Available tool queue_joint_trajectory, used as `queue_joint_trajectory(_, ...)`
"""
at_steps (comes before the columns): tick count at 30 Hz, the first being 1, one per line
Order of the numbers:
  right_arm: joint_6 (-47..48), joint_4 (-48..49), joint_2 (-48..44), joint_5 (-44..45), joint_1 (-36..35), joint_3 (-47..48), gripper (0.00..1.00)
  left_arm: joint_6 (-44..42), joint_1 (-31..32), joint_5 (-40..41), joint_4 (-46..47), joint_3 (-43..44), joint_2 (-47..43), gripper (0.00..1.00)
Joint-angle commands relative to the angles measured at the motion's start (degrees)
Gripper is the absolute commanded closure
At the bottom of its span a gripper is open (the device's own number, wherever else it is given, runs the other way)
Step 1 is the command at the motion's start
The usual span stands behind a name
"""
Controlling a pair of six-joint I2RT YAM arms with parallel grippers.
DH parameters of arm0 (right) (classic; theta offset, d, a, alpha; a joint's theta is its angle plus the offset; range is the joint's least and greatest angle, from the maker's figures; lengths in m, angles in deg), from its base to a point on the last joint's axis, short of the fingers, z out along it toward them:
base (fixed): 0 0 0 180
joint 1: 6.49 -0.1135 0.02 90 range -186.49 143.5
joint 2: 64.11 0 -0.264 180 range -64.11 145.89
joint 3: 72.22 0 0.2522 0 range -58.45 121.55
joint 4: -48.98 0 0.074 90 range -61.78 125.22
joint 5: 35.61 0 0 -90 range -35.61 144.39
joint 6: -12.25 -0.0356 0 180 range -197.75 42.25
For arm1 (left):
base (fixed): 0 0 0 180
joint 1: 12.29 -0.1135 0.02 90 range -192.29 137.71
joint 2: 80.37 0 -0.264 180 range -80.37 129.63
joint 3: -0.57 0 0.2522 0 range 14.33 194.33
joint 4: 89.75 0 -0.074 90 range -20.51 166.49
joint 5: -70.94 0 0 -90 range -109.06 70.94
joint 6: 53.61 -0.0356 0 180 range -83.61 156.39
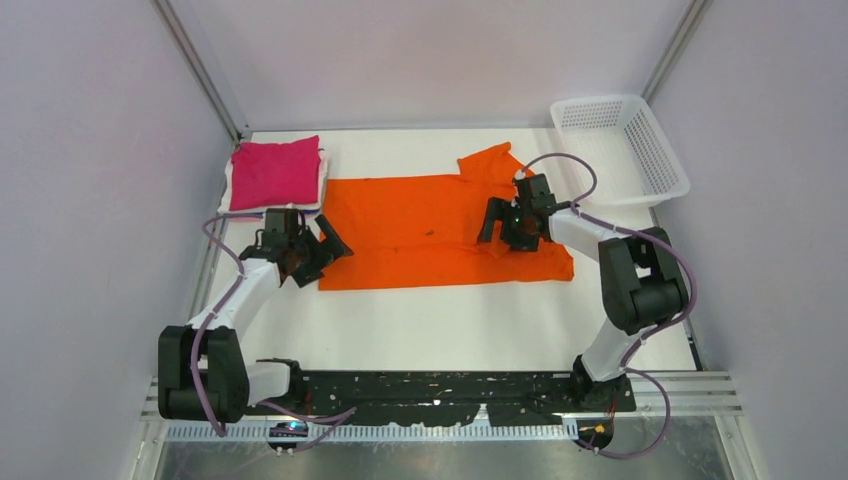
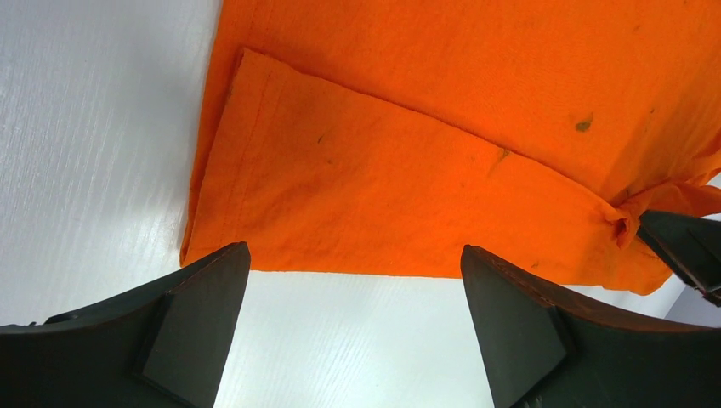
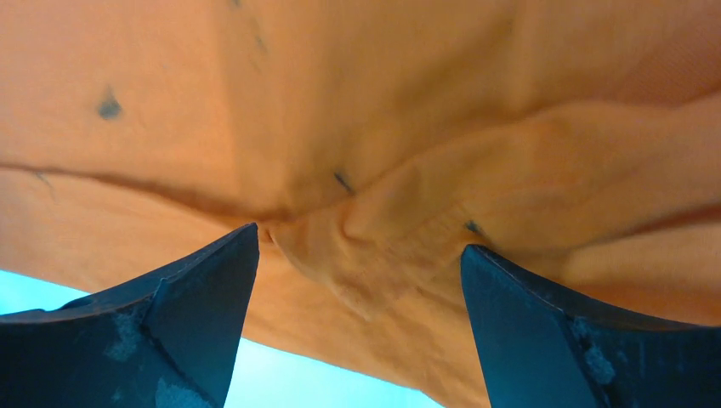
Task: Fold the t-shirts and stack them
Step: Fold the flattened tshirt in 1/3 of the way
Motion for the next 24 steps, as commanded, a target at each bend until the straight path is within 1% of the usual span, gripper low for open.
queue_joint_trajectory(1, -1.85, 4.53, 4.32, 0.29, -0.46, 6.4, 0.05, -1.39, 0.1, -0.32, 1.28, 0.75, -1.03, 0.0)
queue_joint_trajectory(8, -5.84, 7.96, 8.48, 2.61, -0.82, 13.41, 0.04, -1.46, 0.1, 0.6, 0.45, 0.73, -2.48, 0.0)
queue_joint_trajectory(10, -6.54, 8.49, 10.52, 3.68, -0.81, 16.61, 0.04, -1.52, 0.12, 0.55, 0.52, 0.81, -2.61, 0.0)
queue_joint_trajectory(13, -6.58, 6.33, 14.27, 3.8, -0.8, 23.2, 0.04, -1.55, 0.09, 0.37, 0.37, 1.2, -2.86, 0.01)
queue_joint_trajectory(17, -4.36, 5.27, 13.06, 4.72, -0.78, 25.99, 0.05, -1.49, 0.09, -1.36, 1.4, 1.5, -3.17, 0.0)
queue_joint_trajectory(19, -2.82, 4.37, 10.71, 5.49, -0.81, 25.57, 0.05, -1.26, 0.29, -2.41, 2.44, 1.59, -2.82, 0.0)
queue_joint_trajectory(21, -1.97, 4.06, 7.77, 5.89, -0.84, 22.81, 0.05, -0.8, 0.62, -3.38, 4.28, 1.75, -1.86, 0.0)
queue_joint_trajectory(23, -2.07, 4.69, 4.4, 6.2, -0.78, 17.9, 0.05, -0.25, 1.45, -4.74, 6.89, 2.34, 0.49, 0.0)
queue_joint_trajectory(24, -2.28, 5.1, 2.21, 6.32, -0.8, 13.85, 0.05, 0.15, 1.74, -5.33, 8.29, 2.85, 2.0, 0.0)
